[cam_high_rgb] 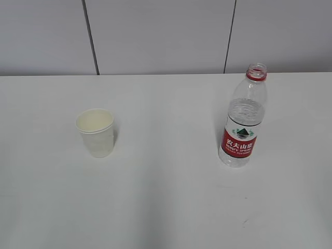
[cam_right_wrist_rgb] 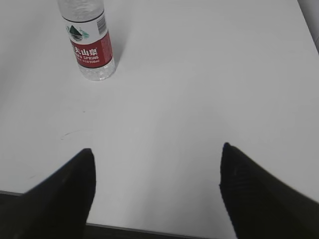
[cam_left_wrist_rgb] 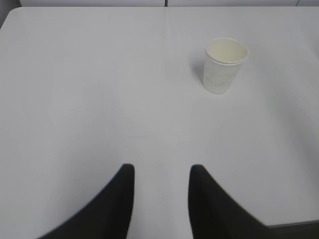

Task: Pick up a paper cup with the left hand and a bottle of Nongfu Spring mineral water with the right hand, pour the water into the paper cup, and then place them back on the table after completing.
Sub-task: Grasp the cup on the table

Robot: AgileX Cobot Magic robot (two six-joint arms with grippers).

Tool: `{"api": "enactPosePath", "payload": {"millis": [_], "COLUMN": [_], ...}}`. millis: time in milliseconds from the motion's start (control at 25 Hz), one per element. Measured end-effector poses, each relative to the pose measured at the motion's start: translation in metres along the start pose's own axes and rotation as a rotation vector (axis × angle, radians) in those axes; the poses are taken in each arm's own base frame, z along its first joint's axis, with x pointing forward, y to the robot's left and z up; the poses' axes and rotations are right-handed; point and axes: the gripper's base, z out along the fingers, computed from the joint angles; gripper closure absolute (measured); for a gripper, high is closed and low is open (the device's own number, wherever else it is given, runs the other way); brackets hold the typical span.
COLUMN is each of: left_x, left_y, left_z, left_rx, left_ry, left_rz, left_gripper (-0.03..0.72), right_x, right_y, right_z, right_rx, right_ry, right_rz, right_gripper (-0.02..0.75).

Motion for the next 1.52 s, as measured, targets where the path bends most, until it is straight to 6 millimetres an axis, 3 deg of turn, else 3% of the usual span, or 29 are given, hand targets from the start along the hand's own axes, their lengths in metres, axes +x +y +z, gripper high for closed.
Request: {"api": "enactPosePath", "payload": {"millis": [1120, 1320, 1520], "left_x": [-0.002, -0.029, -0.067], "left_y": [0.001, 0.006, 0.004], "left_z": [-0.001, -0.004, 0.029], "left_rx": [-0.009, -0.092, -0.110], "left_ry": [-0.013, -0.090, -0.094], "left_rz": [0.005, 0.058, 0.109], "left_gripper": [0.450, 0.450, 0.450], "right_x": [-0.002, -0.025, -0.062], "right_y": [0.000, -0.004, -0.002], "right_z": [-0.002, -0.010, 0.015], "right_rx": [0.001, 0.031, 0.031], "right_ry": [-0.016, -0.158, -0.144], "right_rz": [0.011, 0.006, -0.024], "right_gripper": [0.166, 0.166, 0.166]}}
